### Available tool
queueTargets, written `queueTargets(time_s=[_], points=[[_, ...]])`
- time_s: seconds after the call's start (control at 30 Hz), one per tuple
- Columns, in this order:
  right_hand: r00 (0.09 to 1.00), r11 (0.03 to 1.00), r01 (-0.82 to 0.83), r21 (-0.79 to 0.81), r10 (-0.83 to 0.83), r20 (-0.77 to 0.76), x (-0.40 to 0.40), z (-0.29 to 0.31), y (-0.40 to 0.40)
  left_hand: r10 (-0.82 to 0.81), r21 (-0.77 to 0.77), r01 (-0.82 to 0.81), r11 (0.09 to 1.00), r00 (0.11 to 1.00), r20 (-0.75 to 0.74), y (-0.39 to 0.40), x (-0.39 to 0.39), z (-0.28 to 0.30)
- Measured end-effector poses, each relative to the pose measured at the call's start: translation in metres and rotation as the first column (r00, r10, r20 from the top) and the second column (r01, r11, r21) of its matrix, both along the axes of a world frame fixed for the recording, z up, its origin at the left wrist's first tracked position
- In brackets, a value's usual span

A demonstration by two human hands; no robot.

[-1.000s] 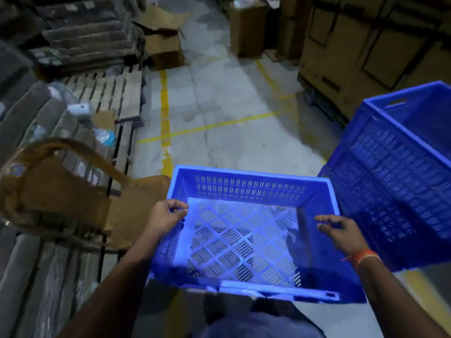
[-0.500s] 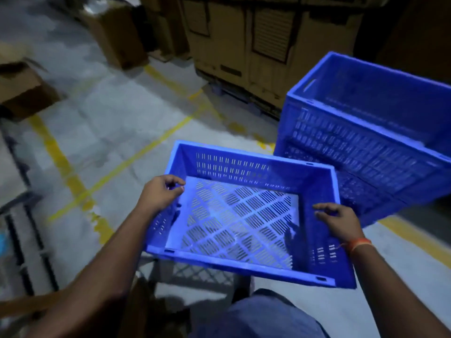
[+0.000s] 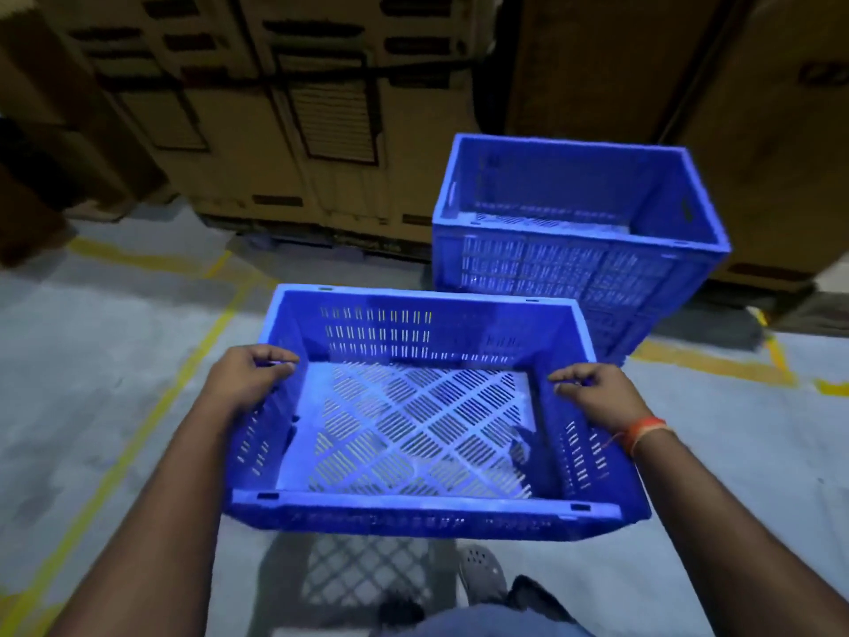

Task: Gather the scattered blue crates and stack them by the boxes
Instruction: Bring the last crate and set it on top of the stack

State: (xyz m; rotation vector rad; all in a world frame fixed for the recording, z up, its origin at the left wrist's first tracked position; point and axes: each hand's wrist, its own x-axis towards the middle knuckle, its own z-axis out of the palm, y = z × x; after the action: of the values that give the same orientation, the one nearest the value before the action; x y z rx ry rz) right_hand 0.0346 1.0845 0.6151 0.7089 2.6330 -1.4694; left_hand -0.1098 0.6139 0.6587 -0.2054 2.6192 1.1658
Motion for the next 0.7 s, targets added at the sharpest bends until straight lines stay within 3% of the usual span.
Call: queueTargets(time_s=[0.2,0.7], points=[[0.999,0.997,0.026,0.069,-0.025,-0.025,-0.007,0.074,-0.022,-0.034,0.113,0.043,0.993,0.997,-0.076,-0.001,-0.049,0.066],[0.989,0.918,0.133,0.372,-0.149,0.013,-0.024,0.225,0.034,-0.284,0.099,0.295,0.95,0.952,-0.113,0.084,-0.096,0.216]])
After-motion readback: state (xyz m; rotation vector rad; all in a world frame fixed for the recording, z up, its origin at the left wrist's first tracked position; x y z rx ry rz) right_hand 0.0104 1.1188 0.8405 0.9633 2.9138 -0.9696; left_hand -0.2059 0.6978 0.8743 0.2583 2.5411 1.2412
